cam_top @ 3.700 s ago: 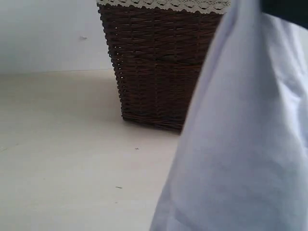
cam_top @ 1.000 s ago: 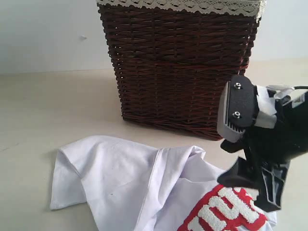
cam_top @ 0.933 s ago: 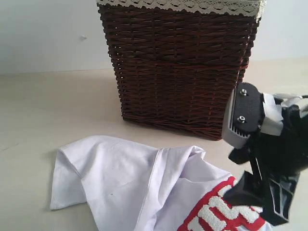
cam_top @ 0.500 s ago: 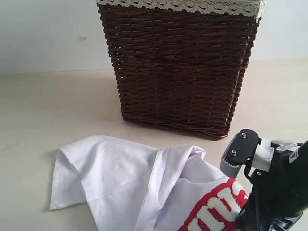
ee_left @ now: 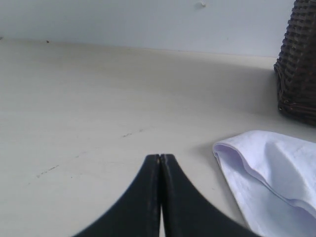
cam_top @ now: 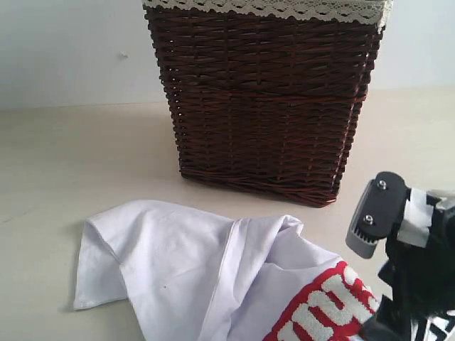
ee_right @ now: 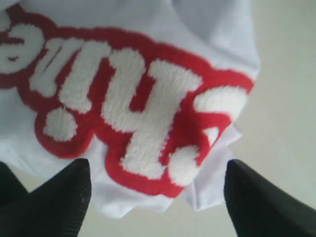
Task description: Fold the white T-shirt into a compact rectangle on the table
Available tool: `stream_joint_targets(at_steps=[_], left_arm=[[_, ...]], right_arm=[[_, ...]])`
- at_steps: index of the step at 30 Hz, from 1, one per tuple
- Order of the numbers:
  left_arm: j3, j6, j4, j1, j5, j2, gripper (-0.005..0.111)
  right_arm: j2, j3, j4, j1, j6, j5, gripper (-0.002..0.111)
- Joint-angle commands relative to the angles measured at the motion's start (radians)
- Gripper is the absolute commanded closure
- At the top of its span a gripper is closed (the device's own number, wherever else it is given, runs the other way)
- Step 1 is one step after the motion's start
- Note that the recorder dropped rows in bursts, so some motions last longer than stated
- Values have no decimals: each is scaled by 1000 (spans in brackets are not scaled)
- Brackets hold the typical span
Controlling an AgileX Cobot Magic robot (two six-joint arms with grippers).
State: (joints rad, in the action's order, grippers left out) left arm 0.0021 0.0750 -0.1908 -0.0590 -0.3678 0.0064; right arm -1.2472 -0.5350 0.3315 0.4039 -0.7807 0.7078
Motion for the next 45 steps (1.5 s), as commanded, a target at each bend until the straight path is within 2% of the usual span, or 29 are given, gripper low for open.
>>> stream_joint_targets(at_steps=[1, 5, 7, 11, 12, 16, 20, 24, 26, 31, 33, 35, 40, 45], left_arm=[[-2, -1, -5, 5, 4, -6, 107], [-2, -1, -5, 5, 4, -6, 107], [-2, -1, -5, 5, 4, -6, 107], [-2, -1, -5, 5, 4, -6, 107], [-2, -1, -5, 5, 4, -6, 107], [-2, -1, -5, 5, 4, -6, 107], [-2, -1, -5, 5, 4, -6, 107], [-2, -1, -5, 5, 4, -6, 107], [-2, -1, -5, 5, 4, -6, 107], [-2, -1, -5, 5, 4, -6, 107], [-2, -1, -5, 5, 4, -6, 107], [-2, -1, -5, 5, 4, -6, 107], [-2, -1, -5, 5, 4, -6, 107], [-2, -1, -5, 5, 4, -6, 107]], right_arm=[[-38, 62, 40, -5, 59, -7, 37], [-105, 69, 138, -5, 57, -51, 47], [-122, 69, 175, -5, 32, -83, 61], [-112, 29, 185, -5, -53, -89, 106], [-102, 13, 194, -5, -55, -91, 108], [-63, -65, 288, -5, -72, -102, 108], [-62, -134, 435, -3, -202, -112, 108], [-107, -151, 458, 3, -263, -196, 106], [-146, -151, 435, 3, -285, -254, 98], [-291, -151, 476, 3, -379, -499, 62], [-338, -151, 509, 3, -399, -586, 53], [-351, -151, 495, 3, -404, -609, 50], [-268, -151, 475, 3, -404, -592, 50], [-59, -151, 451, 3, -404, -441, 50]])
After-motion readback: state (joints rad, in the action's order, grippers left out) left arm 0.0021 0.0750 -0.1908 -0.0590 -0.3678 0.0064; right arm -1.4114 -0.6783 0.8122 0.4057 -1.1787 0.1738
